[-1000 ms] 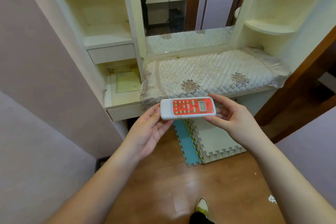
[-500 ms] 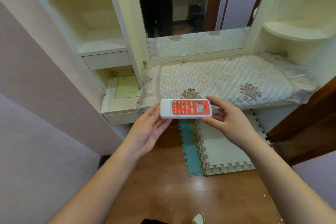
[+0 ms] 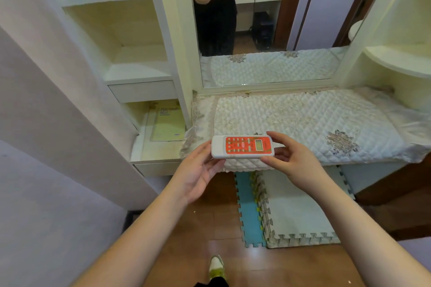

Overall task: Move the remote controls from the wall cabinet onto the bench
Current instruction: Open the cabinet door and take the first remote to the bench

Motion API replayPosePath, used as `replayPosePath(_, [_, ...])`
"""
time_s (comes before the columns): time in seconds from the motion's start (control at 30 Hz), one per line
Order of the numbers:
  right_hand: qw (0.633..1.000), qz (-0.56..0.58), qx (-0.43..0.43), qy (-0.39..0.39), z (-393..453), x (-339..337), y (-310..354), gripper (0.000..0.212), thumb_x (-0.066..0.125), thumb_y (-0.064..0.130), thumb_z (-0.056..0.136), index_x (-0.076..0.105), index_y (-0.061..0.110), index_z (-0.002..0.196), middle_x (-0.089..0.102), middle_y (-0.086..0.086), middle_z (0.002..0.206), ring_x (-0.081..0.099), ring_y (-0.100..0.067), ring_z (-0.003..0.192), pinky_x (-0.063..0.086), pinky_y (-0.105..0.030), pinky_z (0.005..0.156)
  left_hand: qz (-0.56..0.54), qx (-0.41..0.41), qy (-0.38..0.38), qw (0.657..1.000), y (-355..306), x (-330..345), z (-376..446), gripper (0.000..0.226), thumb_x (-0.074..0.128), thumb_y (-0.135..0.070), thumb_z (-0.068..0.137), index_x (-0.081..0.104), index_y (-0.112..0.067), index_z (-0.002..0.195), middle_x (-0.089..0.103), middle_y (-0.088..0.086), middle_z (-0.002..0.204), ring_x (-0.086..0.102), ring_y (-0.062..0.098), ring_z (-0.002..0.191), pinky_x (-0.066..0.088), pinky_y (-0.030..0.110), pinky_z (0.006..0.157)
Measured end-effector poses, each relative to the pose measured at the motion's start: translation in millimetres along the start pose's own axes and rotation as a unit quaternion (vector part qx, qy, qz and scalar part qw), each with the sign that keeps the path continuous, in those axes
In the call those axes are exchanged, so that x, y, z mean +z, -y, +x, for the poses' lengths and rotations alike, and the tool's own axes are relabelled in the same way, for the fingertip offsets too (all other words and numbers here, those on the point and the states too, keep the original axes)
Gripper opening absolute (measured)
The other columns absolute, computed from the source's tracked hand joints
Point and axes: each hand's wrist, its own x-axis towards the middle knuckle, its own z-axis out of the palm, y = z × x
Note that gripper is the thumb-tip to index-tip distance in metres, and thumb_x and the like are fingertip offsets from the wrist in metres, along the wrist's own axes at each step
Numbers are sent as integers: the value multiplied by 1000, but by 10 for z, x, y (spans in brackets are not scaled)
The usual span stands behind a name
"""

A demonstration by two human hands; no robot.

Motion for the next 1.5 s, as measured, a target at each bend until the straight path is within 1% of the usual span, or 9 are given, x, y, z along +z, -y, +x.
replayPosePath(0.2, [1000,-6,11,-10,414,102,-55,64,75,17,80,47,22,137,62,24,106,65,7,91,51,-10,72,9,-13,10,1000,-149,-130,471,24,48,-16,99,64,-10,115,69,12,116,67,19,100,57,28,82])
replayPosePath(0.4, [999,29,24,-16,708,16,-216,63,74,11,81,47,22,137,64,13,109,67,0,92,52,-13,75,14,-36,2,999,-101,-120,872,31,48,-13,99,57,-5,128,65,14,124,63,24,111,58,30,85])
replayPosePath(0.53, [999,28,17,-6,941,-156,-377,62,75,14,80,49,24,135,64,0,113,67,-10,95,55,-19,79,12,-38,-25,999,-9,-3,1106,33,49,-10,98,54,-4,130,64,17,125,64,25,108,59,29,76])
replayPosePath(0.67, [1000,4,8,18,1156,-356,-568,61,75,20,80,50,29,134,62,3,111,67,-13,92,57,-27,80,22,-28,-52,998,114,154,1294,33,49,-9,98,52,-3,131,67,14,118,67,22,100,59,28,73])
replayPosePath(0.83, [998,-7,17,63,1404,-588,-788,55,70,25,84,47,33,134,60,10,112,66,-8,88,56,-27,81,42,-15,-81,996,296,346,1466,33,47,-10,99,52,-2,132,67,13,117,68,21,99,59,28,79])
replayPosePath(1.03, [995,34,51,83,1674,-645,-940,41,61,25,91,50,34,130,63,4,110,68,-12,90,57,-34,85,71,0,-132,989,378,415,1656,32,51,-12,99,51,-3,129,68,16,116,69,21,100,59,26,78])
replayPosePath(1.2, [986,108,103,69,1936,-549,-1012,46,66,22,88,48,23,131,65,1,111,70,-17,88,57,-37,84,105,14,-164,981,310,347,1929,28,50,-13,99,51,0,124,68,17,112,69,20,97,58,22,74])
replayPosePath(1.33, [985,114,114,62,2219,-471,-1053,34,65,19,88,55,22,121,66,1,111,68,-18,92,56,-38,85,120,8,-184,976,244,244,2229,24,54,-11,97,55,1,118,67,20,111,69,21,94,58,21,70])
replayPosePath(1.5, [982,109,151,22,2596,-320,-1147,34,65,22,88,57,24,121,63,2,106,68,-19,91,55,-39,87,139,-15,-155,978,102,85,2656,24,59,-15,95,59,1,113,71,16,108,71,21,97,57,26,82])
